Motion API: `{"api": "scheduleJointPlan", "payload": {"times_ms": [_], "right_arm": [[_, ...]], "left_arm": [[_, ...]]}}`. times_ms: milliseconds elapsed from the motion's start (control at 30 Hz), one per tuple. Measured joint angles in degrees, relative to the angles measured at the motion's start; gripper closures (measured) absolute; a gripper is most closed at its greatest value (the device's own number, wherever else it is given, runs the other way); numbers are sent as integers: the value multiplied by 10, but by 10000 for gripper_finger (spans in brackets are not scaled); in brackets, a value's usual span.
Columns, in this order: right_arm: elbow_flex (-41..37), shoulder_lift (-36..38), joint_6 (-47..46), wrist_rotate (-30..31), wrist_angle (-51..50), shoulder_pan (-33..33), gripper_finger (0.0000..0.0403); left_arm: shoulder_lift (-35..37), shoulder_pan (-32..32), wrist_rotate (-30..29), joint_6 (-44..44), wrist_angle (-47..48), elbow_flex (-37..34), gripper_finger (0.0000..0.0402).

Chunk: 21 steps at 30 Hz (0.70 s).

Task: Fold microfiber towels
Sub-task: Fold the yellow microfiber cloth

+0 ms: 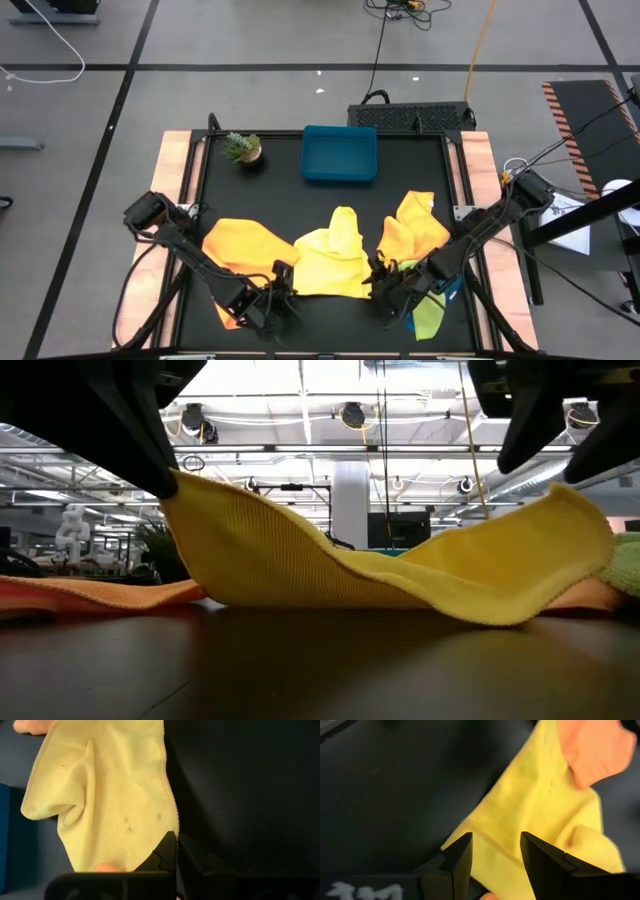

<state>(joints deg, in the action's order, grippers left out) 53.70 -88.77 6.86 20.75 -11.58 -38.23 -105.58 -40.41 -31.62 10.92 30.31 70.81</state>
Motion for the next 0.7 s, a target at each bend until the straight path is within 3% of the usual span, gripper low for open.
{"api": "scheduleJointPlan", "payload": {"times_ms": [267,433,700], "right_arm": [[96,-41,-1,-1,-136,18,243],[143,-86,1,-35,-219,21,243],[197,-135,62,-37,-252,22,243]], "left_arm": [[0,6,1,7,-1,0,398],[0,6,1,11,-1,0,394],[0,6,2,13,-1,0,394]]}}
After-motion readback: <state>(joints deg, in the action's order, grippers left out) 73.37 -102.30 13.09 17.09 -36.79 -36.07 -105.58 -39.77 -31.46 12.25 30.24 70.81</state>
